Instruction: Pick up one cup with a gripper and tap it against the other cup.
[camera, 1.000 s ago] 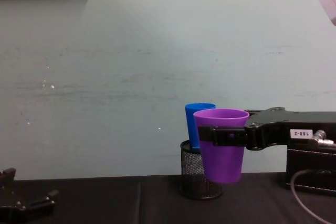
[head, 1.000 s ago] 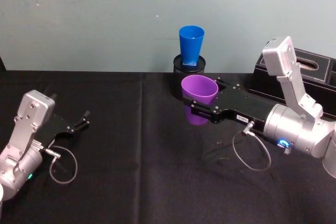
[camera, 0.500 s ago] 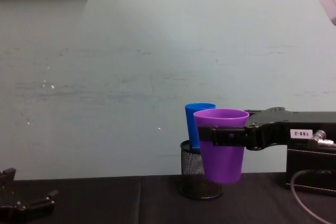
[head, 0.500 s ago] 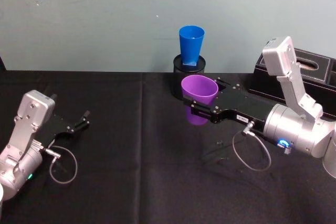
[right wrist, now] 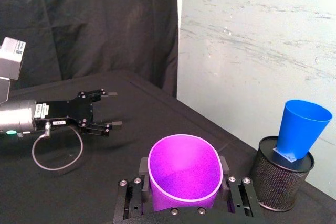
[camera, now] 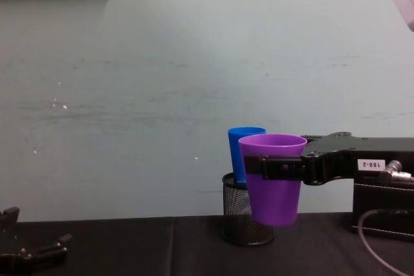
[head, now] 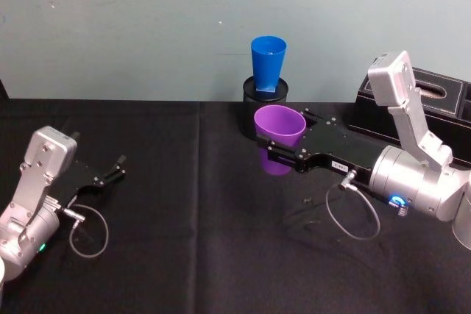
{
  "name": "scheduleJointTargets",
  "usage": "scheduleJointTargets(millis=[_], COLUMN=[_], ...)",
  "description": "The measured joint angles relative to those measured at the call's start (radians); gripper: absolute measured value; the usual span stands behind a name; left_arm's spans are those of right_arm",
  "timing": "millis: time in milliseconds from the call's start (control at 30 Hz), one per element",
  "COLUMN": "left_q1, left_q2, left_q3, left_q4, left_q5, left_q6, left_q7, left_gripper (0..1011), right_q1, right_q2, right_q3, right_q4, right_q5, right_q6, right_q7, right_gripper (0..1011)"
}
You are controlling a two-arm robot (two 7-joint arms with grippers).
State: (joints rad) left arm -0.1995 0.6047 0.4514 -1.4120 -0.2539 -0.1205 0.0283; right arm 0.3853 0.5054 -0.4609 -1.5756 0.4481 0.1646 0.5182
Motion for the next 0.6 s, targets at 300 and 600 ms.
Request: scheduleJointTargets(millis=[300, 600], left_q1=[0.0, 0.0], left_q2=[0.0, 0.0], left_q3=[0.0, 0.0], left_q4=[0.0, 0.0], left_q5=[0.0, 0.0], left_q6=[0.0, 0.0], left_q7=[0.0, 0.0], left_gripper=[1011, 1011], right_q1=[0.003, 0.032], right_q2=[0.002, -0.048], right_q3=[-0.015, -0.021], right_q4=[0.007, 0.063], right_q5=[-0.01, -0.031], right_q6=[-0.007, 0.047], right_q7=[-0.006, -0.073], right_gripper=[731, 731])
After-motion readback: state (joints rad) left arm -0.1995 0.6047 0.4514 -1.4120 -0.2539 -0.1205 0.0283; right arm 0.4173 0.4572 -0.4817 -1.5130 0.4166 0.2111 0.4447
